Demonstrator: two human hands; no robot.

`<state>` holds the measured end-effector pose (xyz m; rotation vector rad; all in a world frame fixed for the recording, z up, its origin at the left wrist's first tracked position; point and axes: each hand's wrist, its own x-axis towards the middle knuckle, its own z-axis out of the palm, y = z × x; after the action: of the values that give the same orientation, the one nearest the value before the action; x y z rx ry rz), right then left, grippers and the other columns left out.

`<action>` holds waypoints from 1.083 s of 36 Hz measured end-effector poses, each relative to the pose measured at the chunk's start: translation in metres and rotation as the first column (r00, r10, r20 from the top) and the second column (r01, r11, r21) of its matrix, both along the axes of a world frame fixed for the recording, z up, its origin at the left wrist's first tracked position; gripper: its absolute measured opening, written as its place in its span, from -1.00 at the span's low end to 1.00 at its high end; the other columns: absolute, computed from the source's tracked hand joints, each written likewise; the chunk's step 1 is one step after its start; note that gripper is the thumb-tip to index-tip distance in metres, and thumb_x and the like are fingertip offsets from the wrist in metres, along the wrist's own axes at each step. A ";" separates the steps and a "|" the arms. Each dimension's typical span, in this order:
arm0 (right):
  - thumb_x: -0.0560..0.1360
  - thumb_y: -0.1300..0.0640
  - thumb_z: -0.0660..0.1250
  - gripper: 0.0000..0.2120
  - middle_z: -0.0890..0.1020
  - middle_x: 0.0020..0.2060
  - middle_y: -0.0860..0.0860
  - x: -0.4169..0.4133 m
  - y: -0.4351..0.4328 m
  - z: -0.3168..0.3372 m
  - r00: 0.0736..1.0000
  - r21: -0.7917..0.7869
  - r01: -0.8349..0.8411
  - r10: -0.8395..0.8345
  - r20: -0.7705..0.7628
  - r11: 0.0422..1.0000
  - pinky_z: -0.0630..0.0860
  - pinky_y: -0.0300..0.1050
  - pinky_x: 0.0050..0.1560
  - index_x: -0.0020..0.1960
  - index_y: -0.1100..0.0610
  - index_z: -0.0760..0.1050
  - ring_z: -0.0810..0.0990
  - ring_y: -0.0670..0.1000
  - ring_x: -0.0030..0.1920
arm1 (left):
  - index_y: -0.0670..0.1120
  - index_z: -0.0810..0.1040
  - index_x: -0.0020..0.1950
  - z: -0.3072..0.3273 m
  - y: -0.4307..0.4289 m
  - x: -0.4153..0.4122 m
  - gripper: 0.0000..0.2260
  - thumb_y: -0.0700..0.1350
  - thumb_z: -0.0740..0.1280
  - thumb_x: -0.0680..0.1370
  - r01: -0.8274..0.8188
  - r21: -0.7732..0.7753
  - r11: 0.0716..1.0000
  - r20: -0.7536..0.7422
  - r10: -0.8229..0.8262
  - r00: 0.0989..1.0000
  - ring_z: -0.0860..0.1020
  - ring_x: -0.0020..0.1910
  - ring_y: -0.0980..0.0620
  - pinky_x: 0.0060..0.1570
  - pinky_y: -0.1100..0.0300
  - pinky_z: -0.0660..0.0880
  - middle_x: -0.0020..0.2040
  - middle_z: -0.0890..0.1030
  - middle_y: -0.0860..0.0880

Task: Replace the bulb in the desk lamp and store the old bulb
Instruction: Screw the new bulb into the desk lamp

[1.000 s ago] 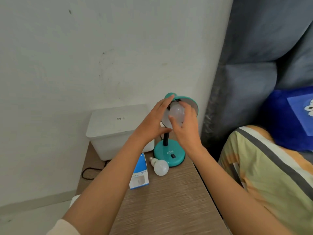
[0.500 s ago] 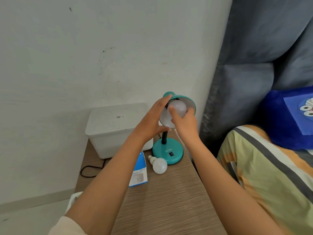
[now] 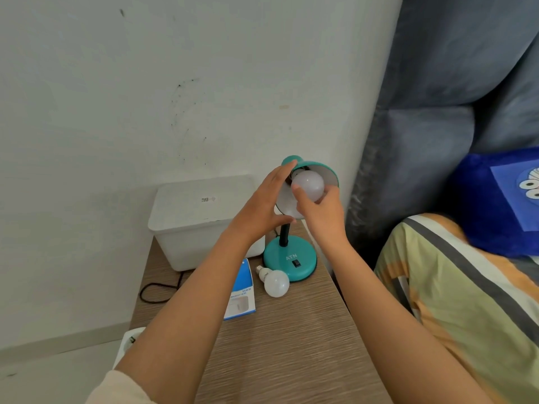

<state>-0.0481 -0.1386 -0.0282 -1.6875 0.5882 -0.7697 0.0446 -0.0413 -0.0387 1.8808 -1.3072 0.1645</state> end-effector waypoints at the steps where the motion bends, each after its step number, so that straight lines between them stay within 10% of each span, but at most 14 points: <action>1: 0.40 -0.06 0.41 -0.39 0.50 0.17 0.07 0.000 0.000 0.000 1.000 -0.031 0.016 -0.015 0.007 0.999 0.54 -0.02 0.15 0.31 0.16 0.27 0.53 0.05 0.15 | 0.14 0.02 0.46 0.000 -0.001 0.000 -0.07 -0.22 0.55 0.32 0.001 -0.001 1.000 0.001 -0.001 1.000 0.17 0.36 0.31 0.25 0.62 0.08 0.44 0.21 0.11; 6: 0.41 -0.03 0.41 -0.50 0.51 0.07 -0.03 -0.001 0.000 0.001 1.000 -0.140 0.031 -0.031 0.000 0.990 0.44 -0.37 -0.17 0.24 0.13 0.32 0.53 -0.05 0.02 | 0.14 0.02 0.46 -0.003 -0.001 0.002 -0.07 -0.22 0.55 0.33 -0.006 -0.007 1.000 -0.004 0.006 1.000 0.17 0.36 0.31 0.28 0.60 0.07 0.41 0.20 0.15; 39: 0.44 -0.08 0.36 -0.58 0.56 0.12 0.06 0.001 -0.001 0.003 0.995 0.290 -0.089 0.073 0.065 0.953 0.55 -0.06 0.16 0.18 0.13 0.40 0.59 -0.02 0.08 | 0.01 0.07 0.51 0.000 0.000 -0.002 -0.09 -0.24 0.54 0.32 -0.016 0.017 1.000 -0.018 0.016 1.000 0.16 0.35 0.31 0.25 0.62 0.08 0.48 0.22 0.01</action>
<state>-0.0467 -0.1401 -0.0257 -1.4046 0.5623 -0.6324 0.0424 -0.0410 -0.0389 1.9026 -1.2853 0.1448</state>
